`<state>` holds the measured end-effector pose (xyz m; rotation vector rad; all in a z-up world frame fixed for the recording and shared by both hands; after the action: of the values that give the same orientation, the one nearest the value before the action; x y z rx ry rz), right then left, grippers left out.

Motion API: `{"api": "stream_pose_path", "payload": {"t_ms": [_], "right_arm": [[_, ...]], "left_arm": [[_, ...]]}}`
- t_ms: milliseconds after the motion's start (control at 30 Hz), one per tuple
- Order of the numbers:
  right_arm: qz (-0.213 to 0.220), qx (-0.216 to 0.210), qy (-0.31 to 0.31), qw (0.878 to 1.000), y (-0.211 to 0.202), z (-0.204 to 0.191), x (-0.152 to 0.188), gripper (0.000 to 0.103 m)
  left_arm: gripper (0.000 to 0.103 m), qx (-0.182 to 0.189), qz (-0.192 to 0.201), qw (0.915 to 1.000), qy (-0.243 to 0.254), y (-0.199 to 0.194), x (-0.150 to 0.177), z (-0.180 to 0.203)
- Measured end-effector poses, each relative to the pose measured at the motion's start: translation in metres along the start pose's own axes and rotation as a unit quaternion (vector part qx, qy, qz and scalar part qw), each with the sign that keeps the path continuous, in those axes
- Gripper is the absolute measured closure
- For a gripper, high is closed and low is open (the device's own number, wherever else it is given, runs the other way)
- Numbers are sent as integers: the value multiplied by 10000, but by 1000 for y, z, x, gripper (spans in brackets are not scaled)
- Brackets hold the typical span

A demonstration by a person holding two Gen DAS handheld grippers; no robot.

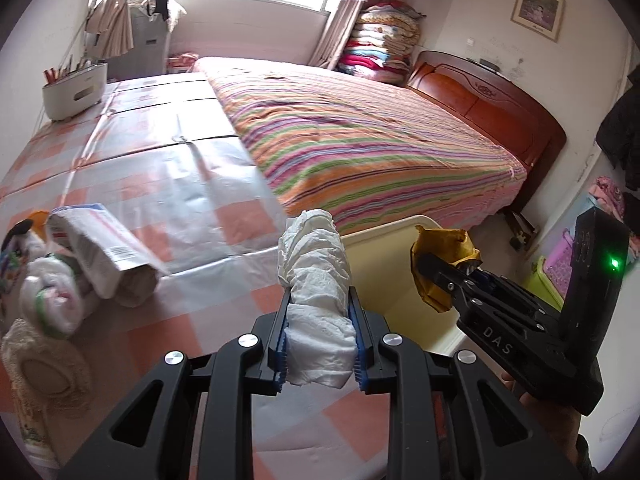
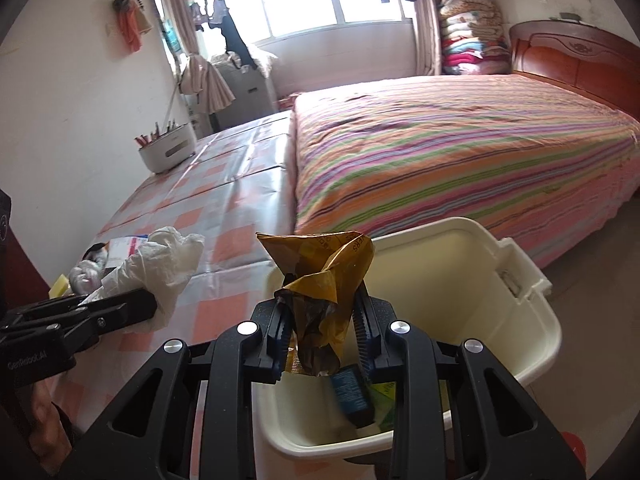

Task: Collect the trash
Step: 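Carry tissue and wrapper over the cream bin and open both tools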

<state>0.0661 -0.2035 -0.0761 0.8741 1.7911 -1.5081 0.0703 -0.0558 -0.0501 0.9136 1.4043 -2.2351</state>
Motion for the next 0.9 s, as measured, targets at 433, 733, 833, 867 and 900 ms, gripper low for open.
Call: {"api": "stream_pose_path", "payload": {"t_ms": [433, 733, 833, 867, 900], "right_arm": [[122, 355, 461, 9982, -6, 41, -1, 70], [157, 319, 726, 9967, -8, 57, 0, 58], [209, 327, 752, 9964, -10, 58, 0, 58], [238, 333, 765, 9962, -12, 58, -1, 58], [281, 350, 776, 9960, -13, 59, -1, 58]], "left_arm": [[79, 345, -264, 9986, 305, 38, 0, 52], [77, 372, -392, 9980, 338, 62, 0, 60], [77, 342, -383, 9981, 349, 65, 2, 61], [76, 344, -406, 9978, 392, 67, 2, 62], [72, 334, -424, 9976, 432, 68, 3, 63]]}}
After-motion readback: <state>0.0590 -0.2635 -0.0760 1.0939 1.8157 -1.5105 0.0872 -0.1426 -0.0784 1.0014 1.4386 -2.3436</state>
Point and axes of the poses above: each gripper's, at about its wrist camera, not at the fingertips, and y roughly the way its jaws point, z to its right, x to its underside, the point moved 2 cm from there along y, roughly the way its jaws point, and after that the axes turned 4 degrees about -y, right-handed, at the moved point
